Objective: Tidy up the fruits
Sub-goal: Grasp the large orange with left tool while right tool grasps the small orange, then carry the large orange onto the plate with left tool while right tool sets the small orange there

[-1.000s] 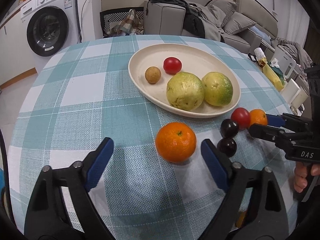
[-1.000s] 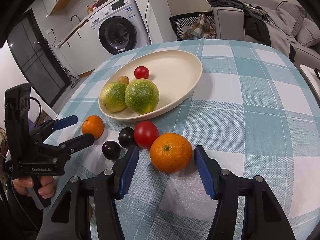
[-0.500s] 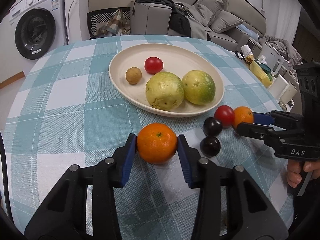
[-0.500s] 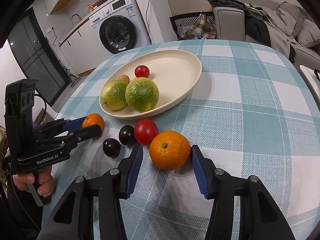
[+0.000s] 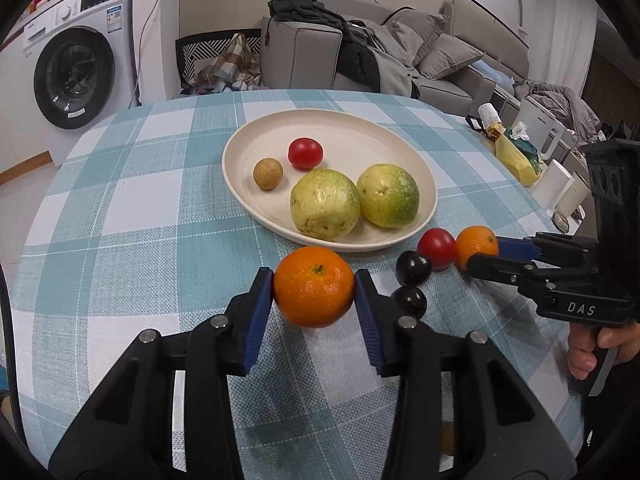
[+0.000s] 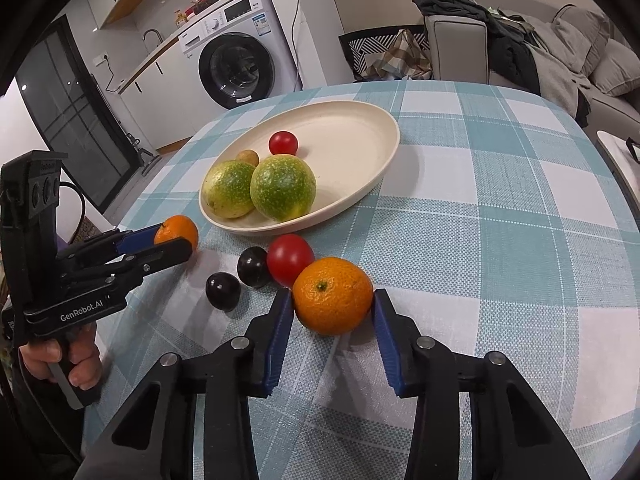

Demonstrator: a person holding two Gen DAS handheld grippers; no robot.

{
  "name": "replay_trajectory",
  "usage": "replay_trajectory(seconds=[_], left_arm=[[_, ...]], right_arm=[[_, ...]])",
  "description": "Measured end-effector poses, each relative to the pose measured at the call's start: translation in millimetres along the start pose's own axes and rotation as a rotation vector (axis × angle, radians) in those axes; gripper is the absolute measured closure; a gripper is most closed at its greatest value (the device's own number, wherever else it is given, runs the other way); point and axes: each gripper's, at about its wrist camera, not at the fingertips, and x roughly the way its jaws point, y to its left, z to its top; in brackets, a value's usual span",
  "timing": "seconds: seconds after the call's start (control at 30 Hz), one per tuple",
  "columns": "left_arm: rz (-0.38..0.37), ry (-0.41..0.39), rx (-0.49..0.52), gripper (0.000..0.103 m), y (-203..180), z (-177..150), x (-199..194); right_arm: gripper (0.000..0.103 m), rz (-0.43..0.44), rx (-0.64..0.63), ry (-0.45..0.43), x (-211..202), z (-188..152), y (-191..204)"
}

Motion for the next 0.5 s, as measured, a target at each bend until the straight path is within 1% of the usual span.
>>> replay_trajectory(seconds=[0.5], left_arm=[[0.007,-0.05,-0.018,0.065,3.5,12.1,-17.6]], right_arm=[[0.062,-0.005,0.001,-0.066,-14.3,8.9,3.8]])
